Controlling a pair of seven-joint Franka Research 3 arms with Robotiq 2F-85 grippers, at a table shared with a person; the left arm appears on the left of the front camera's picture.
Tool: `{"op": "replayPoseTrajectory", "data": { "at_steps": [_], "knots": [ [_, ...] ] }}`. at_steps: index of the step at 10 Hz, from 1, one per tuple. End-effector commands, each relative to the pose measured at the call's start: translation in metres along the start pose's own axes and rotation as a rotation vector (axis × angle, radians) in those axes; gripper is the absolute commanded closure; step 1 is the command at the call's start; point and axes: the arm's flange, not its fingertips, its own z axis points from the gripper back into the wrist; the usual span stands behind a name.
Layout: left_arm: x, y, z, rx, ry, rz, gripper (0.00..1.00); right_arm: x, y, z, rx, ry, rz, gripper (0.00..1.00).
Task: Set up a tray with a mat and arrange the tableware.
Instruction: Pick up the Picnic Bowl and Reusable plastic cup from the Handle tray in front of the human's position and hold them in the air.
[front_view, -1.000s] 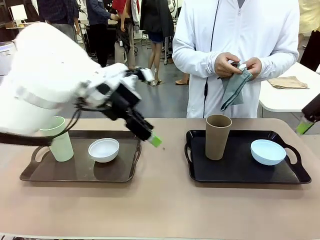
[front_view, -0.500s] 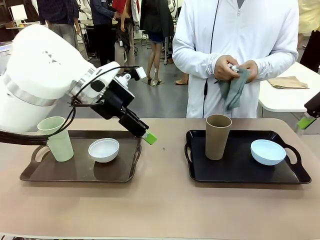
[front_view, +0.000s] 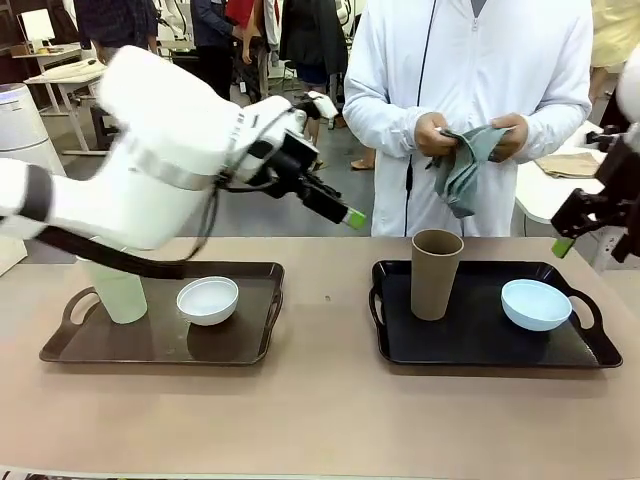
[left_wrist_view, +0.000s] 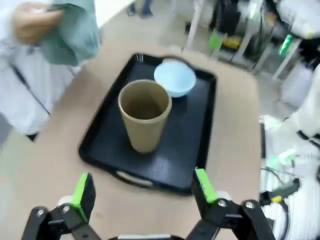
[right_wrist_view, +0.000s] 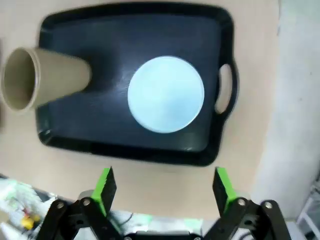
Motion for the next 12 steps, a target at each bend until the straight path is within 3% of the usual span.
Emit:
{"op": "replayPoseTrajectory", "data": {
  "at_steps": [1, 2, 3, 4, 6, 7, 10, 12],
  "knots": [
    [-0.008, 0.01, -0.059, -0.099, 0.046, -0.186, 0.0, 0.015, -0.003, -0.004, -0.119, -0.006, -0.029, 0.0],
    [-0.01, 0.015, -0.089, -0.202, 0.155, -0.279, 0.0, 0.019, -0.008, -0.009, -0.119, 0.0, -0.027, 0.0],
    [-0.012, 0.018, -0.108, -0.28, 0.243, -0.289, 0.0, 0.018, -0.011, -0.01, -0.074, 0.012, -0.024, 0.0],
    [-0.012, 0.002, -0.07, -0.121, 0.075, -0.17, 0.0, 0.016, -0.005, -0.007, -0.098, -0.006, -0.001, 0.0],
    [-0.012, 0.002, -0.07, -0.121, 0.075, -0.17, 0.0, 0.016, -0.005, -0.007, -0.098, -0.006, -0.001, 0.0],
    [-0.022, 0.006, -0.099, -0.19, 0.139, -0.211, 0.0, 0.018, -0.008, -0.009, -0.093, -0.002, -0.003, 0.0],
    [-0.032, 0.034, -0.121, -0.284, 0.14, -0.203, 0.0, 0.029, -0.018, -0.046, -0.113, 0.034, 0.019, 0.0],
    [-0.033, 0.046, -0.134, -0.337, 0.132, -0.267, 0.0, 0.03, -0.02, -0.064, -0.065, 0.031, 0.047, 0.0]
  ]
}}
